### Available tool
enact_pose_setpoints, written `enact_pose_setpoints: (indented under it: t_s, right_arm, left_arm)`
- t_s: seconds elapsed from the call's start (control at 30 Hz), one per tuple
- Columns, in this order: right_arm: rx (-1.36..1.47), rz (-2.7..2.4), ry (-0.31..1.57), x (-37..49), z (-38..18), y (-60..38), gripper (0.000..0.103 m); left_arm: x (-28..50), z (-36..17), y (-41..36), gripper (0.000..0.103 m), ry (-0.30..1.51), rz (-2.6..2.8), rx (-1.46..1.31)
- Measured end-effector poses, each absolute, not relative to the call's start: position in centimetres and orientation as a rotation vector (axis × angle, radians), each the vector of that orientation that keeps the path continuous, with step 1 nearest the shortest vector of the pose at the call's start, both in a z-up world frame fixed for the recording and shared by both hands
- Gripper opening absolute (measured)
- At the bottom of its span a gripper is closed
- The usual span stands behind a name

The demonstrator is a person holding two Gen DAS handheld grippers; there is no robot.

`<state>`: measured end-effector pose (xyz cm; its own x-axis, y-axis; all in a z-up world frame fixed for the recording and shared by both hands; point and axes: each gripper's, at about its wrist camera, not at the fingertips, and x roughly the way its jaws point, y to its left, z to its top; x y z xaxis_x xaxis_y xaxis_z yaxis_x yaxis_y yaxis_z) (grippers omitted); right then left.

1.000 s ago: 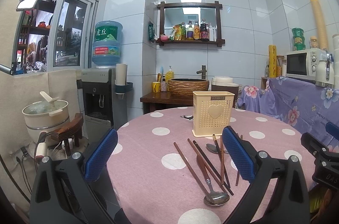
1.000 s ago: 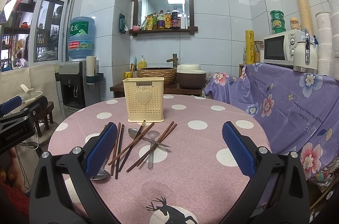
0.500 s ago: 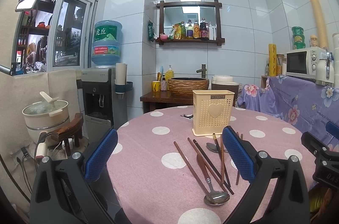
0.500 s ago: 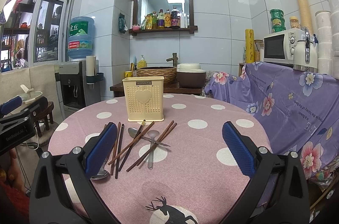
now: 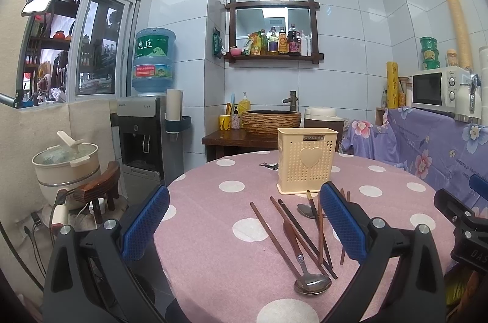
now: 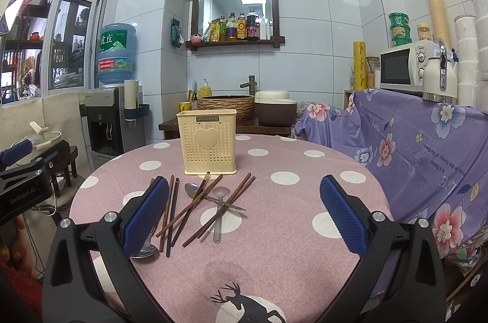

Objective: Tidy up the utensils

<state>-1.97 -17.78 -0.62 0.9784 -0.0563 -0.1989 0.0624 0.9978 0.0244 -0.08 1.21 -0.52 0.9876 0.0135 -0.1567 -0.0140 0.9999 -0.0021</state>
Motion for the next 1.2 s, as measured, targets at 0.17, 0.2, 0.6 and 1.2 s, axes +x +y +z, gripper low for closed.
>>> enact_pose_setpoints:
  t_s: [0.17, 0.2, 0.6, 1.2]
  right_arm:
    - [0.032, -0.059, 0.203, -1.9, -0.7, -17.8, 0.098]
    - [0.031, -0.060, 0.202, -1.9, -0.7, -17.7, 0.098]
    - [0.027, -0.041, 0.256, -0.6, -1.4, -17.9, 0.098]
    - [0.093, 0.100, 0.580, 9.4, -4.5, -19.5, 0.090]
  left_arm:
    - [0.0, -1.1, 1.0, 0.098, 0.168, 0.015, 0.001]
    - [0.0, -1.1, 1.0, 0.098, 0.169, 0.015, 0.001]
    - [1.8, -2.2, 1.0, 0.098, 0.287, -0.017, -0.011]
    - [12.7, -5.5, 3.6, 0.082, 0.685, -0.075, -0.019]
